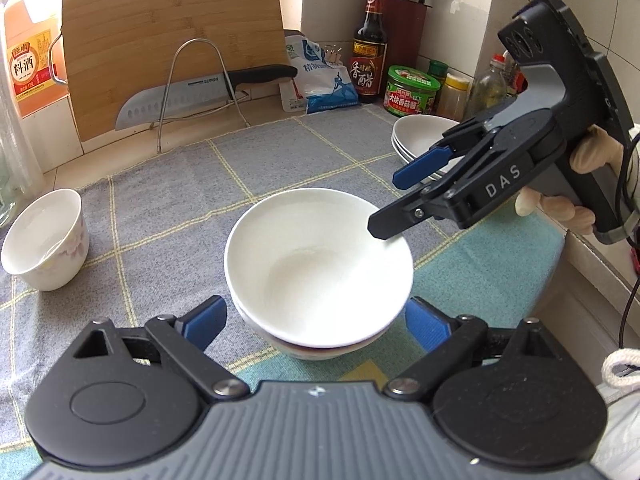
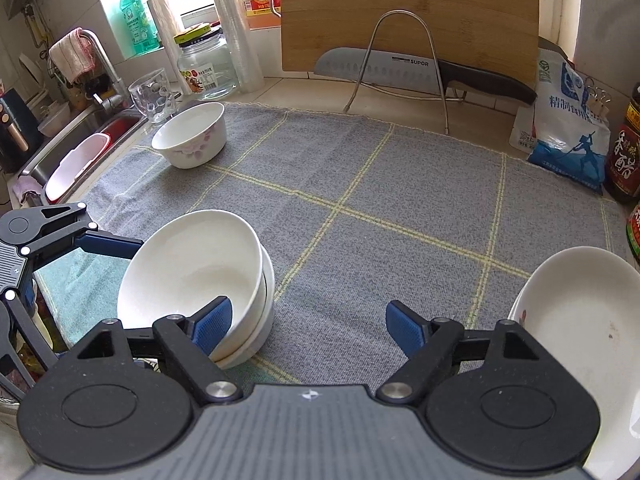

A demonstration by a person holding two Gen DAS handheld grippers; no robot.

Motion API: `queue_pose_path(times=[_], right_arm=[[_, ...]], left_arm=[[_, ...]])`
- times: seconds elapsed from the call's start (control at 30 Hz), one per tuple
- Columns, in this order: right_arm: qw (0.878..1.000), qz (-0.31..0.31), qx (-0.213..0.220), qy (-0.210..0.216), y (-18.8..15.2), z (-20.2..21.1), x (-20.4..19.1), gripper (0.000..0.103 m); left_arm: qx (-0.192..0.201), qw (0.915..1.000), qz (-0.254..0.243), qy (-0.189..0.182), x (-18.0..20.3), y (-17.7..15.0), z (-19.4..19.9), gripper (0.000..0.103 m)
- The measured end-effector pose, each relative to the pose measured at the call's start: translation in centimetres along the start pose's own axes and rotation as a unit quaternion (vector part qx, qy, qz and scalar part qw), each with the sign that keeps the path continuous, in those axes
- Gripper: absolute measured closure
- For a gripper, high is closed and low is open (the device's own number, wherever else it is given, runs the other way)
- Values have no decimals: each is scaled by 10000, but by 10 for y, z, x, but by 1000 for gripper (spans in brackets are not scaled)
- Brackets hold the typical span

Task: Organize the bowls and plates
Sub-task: 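Withdraw the right gripper and reach toward the remaining white bowl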

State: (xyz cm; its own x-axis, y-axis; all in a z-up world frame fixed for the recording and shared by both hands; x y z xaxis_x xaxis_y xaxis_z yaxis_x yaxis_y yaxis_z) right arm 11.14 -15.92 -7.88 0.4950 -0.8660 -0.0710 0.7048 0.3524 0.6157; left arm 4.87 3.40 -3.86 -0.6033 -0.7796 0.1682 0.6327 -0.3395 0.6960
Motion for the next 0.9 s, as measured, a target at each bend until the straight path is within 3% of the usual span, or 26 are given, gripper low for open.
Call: queue_pose_path(times=[0.37,0.43,0.7,0.9], right_arm=[[9997,3,213,119,17,4,-3,11],[9994,38,330,128,27,6,-9,6],[9976,390,504,267,71,-7,-47,0],[9968,667,390,223,102,-30,-79,0]], left_arm=[[414,9987,232,201,-16,0,33,7],[510,9975,336,368,-28,-1,40,7],[611,9867,699,1338,-97,-13,45,7],[659,9785,923,1721,-146,-18,31,7]])
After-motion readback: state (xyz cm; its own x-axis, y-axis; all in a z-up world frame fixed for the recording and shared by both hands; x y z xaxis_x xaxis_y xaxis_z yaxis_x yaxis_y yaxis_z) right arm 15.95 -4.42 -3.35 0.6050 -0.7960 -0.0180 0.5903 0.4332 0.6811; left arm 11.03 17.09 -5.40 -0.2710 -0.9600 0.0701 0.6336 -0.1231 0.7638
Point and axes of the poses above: each gripper's, at about its wrist camera, not at the fingertips, and z roughly against the way its jaws point, x to its right, y to its top, the point moved 2 cm from there along -z, roughly the way its jaws point, and after that the axes turned 7 degrees about -y, right-handed, at the moved point
